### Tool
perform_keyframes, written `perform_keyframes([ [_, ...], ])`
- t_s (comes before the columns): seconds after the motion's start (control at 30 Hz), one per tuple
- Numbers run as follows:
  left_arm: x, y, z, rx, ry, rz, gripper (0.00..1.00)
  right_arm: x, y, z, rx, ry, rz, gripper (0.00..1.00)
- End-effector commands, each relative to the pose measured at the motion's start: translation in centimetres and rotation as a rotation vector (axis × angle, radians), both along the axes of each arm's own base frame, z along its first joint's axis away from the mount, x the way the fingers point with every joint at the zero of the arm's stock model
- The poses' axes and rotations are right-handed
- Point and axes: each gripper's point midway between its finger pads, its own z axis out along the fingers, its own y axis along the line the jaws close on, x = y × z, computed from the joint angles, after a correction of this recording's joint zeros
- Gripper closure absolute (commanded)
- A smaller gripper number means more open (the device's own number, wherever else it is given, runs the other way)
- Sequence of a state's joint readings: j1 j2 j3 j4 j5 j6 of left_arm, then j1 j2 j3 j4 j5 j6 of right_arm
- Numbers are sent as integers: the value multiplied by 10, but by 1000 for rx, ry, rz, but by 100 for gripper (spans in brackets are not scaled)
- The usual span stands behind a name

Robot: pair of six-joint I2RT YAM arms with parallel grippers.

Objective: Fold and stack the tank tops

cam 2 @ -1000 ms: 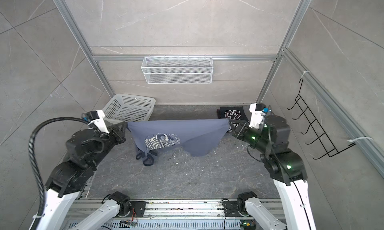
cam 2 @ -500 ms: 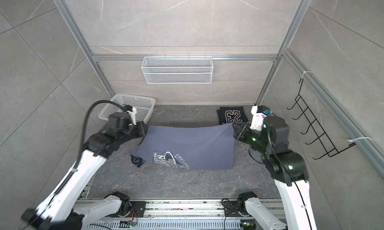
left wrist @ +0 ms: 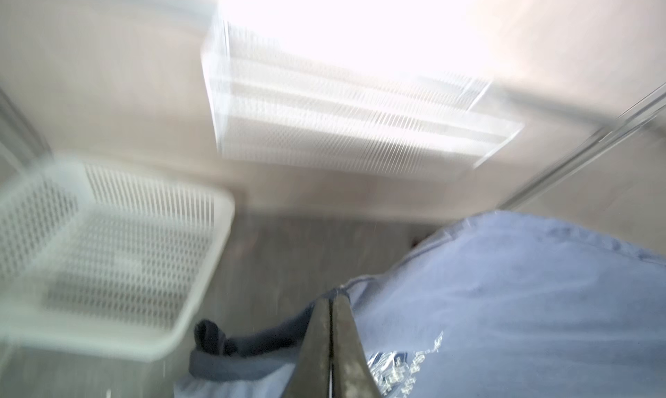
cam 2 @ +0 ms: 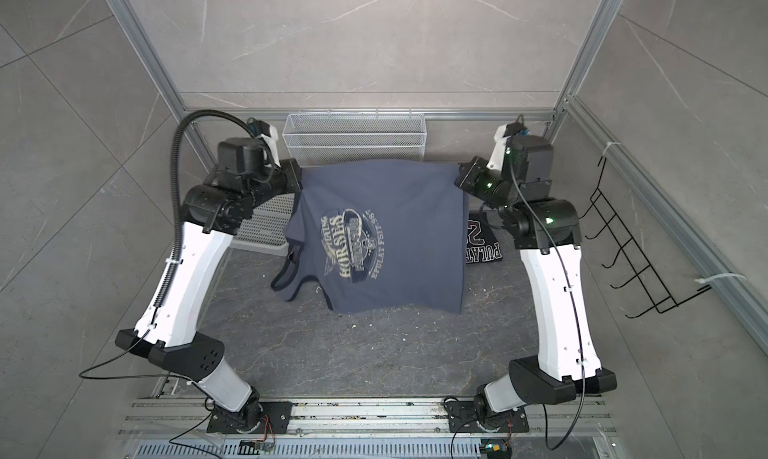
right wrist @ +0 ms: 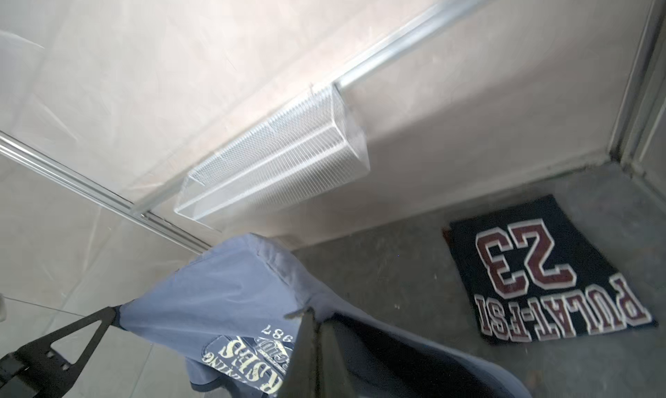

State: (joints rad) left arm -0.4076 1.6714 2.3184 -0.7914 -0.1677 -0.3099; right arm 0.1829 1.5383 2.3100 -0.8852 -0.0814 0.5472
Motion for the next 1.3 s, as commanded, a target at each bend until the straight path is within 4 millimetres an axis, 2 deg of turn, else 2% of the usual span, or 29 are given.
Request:
perform_keyframes([
  [0.0,-13,13,52,73,-183,6,100,-6,-6,18,-43,-33,-21,100],
  [0.07,-22,12,57,80,-212,-22,100,-9,0,17,-38,-27,18,100],
  [0.13,-34,11,45,76,-205,-52,100,-15,8,3,-29,-7,66,100],
  [0.17,-40,10,33,65,-191,-69,100,-17,11,-10,-23,8,89,100],
  [0.23,-54,5,-4,35,-127,-126,100,-28,17,-36,-1,33,130,100],
  [0.27,-59,1,-28,21,-73,-156,100,-32,20,-53,3,64,149,100],
  [0.37,-86,-11,-116,-71,131,-239,100,-53,29,-125,15,204,220,100],
  [0.43,-110,-17,-188,-147,285,-269,100,-69,32,-186,29,308,251,100],
  [0.53,-149,-16,-290,-212,544,-253,100,-99,25,-276,2,485,237,100],
  [0.63,-193,-6,-360,-212,782,-198,100,-132,15,-347,-24,655,217,100],
  [0.7,-216,1,-392,-219,905,-147,100,-152,12,-380,-10,742,204,100],
  [0.8,-241,2,-422,-244,1018,-129,100,-176,6,-418,19,857,163,100],
  [0.93,-254,-1,-440,-249,1059,-126,100,-202,-12,-449,27,1005,28,100],
  [1.03,-261,-10,-447,-239,1081,-155,100,-215,-24,-456,21,1037,-51,100],
  [1.07,-263,-12,-447,-216,1076,-160,97,-219,-28,-455,25,1031,-76,100],
  [1.13,-266,-12,-446,-170,1066,-150,93,-227,-35,-453,30,1024,-121,100],
  [1.27,-268,-4,-437,-115,1023,-110,90,-246,-49,-454,30,1034,-208,100],
])
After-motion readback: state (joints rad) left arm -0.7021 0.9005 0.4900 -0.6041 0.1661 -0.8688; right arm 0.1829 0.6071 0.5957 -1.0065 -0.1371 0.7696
